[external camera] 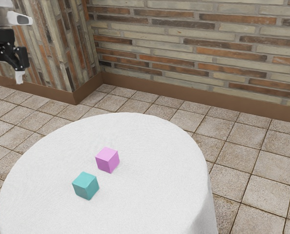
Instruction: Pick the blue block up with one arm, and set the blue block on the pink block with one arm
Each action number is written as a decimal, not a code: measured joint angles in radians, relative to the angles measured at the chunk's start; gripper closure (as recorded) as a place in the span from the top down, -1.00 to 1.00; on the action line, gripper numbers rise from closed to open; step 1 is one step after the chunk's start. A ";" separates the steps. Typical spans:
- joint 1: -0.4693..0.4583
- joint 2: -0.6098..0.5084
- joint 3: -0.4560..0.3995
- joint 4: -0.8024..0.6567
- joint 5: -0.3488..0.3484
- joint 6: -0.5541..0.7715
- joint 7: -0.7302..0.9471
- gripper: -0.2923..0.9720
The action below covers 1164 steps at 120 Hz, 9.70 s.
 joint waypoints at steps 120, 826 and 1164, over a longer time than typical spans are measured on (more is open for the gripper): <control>-0.349 -0.150 0.032 -1.042 0.029 1.306 0.059 0.50; -0.300 0.245 0.046 -0.566 -0.238 1.097 0.300 0.00; -0.316 0.153 0.058 -0.633 -0.343 1.074 0.307 0.49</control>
